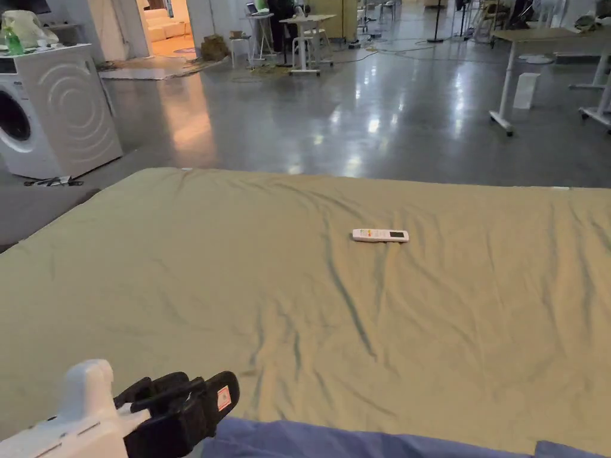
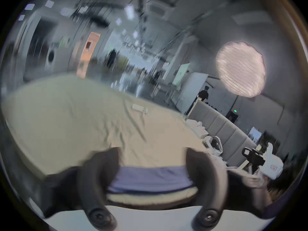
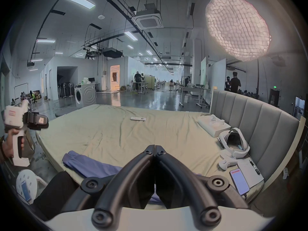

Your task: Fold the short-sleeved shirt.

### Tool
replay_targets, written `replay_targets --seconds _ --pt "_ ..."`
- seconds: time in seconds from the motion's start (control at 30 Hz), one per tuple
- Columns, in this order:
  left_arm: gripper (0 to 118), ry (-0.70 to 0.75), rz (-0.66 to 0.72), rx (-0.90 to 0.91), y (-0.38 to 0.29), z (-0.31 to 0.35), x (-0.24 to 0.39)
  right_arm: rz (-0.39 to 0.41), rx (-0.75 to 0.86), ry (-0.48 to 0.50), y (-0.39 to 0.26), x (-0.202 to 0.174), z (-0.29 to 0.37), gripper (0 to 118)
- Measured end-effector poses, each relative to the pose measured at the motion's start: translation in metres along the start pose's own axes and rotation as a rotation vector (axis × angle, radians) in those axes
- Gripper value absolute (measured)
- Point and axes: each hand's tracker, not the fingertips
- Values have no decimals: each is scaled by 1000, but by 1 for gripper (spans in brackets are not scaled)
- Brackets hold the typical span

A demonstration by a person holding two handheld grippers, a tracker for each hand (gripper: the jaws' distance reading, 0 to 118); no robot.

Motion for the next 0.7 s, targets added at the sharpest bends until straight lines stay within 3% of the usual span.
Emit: replay_targets --seconds 0.03,0.07,0.17,0.27,0.5,0.6,0.63,0.7 --pt "102 12 51 -56 -2 -6 -20 -6 -9 0 -3 0 -1 0" --pt "103 -27 115 -85 -6 -11 -41 -20 -24 4 -6 0 -3 0" --pt "103 -64 289 -179 -18 -35 -93 -78 -75 19 -13 2 -10 0" --pt "103 -36 329 -273 -35 -63 -137 -106 -121 21 -19 1 -19 0" --pt "103 -81 603 -329 -76 -120 -174 -138 -183 3 -23 1 -28 0" --pt "101 -227 646 -294 -80 -132 -167 -132 -195 -5 -22 0 -29 0" --pt "94 -240 676 -316 -84 -138 -167 -130 -201 -10 -22 0 -30 0" --pt "33 -225 657 -323 -87 -146 -166 -120 -209 -15 -21 -1 -30 0"
